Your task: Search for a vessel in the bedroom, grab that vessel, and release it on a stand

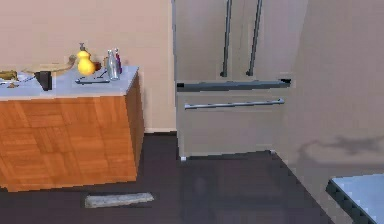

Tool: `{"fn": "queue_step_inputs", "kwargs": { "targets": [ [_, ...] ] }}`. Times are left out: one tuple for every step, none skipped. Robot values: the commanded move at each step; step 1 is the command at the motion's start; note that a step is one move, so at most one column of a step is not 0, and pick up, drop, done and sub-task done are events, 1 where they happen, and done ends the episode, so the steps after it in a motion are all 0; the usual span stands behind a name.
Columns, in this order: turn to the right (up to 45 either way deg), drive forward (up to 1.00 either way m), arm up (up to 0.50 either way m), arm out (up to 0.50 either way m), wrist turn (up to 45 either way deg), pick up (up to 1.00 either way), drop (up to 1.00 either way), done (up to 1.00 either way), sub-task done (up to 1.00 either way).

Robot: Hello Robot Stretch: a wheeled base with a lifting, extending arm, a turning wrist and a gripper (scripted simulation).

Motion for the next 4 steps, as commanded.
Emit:
{"fn": "queue_step_inputs", "kwargs": {
  "targets": [
    [0.0,0.00,0.00,0.00,45.0,0.00,0.00,0.00,0.00],
    [0.0,0.00,0.00,0.00,45.0,0.00,0.00,0.00,0.00],
    [0.0,0.00,0.00,0.00,6.0,0.00,0.00,0.00,0.00],
    [0.0,0.00,-0.12,0.00,0.0,0.00,0.00,0.00,0.00]
  ]
}}
